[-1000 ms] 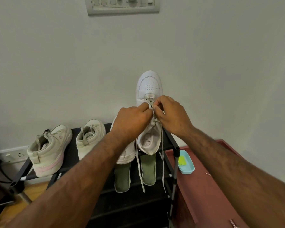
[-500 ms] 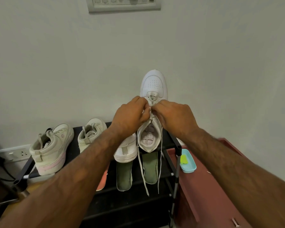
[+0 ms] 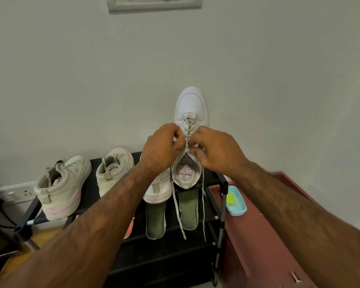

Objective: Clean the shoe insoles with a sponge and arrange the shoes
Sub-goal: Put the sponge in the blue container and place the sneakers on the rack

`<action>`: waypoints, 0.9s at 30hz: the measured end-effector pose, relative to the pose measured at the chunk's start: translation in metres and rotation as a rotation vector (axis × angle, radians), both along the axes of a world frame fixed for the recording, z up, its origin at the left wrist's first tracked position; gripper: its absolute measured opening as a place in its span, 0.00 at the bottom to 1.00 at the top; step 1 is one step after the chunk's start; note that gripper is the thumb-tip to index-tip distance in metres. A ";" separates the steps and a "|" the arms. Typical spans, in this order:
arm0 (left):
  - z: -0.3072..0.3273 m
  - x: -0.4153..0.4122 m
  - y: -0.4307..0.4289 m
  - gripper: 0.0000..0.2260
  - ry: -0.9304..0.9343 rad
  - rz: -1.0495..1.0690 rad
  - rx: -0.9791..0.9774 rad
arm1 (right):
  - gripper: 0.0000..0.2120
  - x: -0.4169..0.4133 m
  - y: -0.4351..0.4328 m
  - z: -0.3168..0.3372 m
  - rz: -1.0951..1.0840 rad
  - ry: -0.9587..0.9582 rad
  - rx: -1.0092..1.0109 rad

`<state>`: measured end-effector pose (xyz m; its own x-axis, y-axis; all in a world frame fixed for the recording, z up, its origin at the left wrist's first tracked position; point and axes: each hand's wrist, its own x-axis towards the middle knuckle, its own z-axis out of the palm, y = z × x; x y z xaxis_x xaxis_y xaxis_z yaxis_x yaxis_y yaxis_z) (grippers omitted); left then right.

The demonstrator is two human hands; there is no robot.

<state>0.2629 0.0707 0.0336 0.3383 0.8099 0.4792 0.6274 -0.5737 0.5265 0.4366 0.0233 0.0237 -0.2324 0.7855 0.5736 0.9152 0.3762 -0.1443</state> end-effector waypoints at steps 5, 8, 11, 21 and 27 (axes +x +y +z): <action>-0.007 -0.003 -0.002 0.03 -0.083 -0.069 -0.096 | 0.07 -0.001 0.006 -0.006 -0.066 0.158 -0.019; -0.015 -0.009 -0.004 0.09 -0.036 -0.127 -0.094 | 0.06 0.005 0.004 -0.009 -0.067 0.344 -0.062; -0.017 -0.009 -0.006 0.10 0.007 -0.132 -0.036 | 0.05 0.006 0.000 -0.007 -0.040 0.368 -0.074; -0.017 0.010 -0.003 0.05 -0.370 -0.048 -0.206 | 0.15 0.002 -0.002 -0.010 -0.033 0.562 -0.212; -0.015 0.012 -0.003 0.04 -0.394 -0.036 -0.251 | 0.10 0.000 0.006 -0.008 -0.077 1.058 -0.494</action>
<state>0.2750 0.0681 0.0187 0.2000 0.9080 0.3681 0.3334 -0.4163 0.8459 0.4364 0.0288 0.0157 0.2356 0.9685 0.0808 0.2690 0.0149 -0.9630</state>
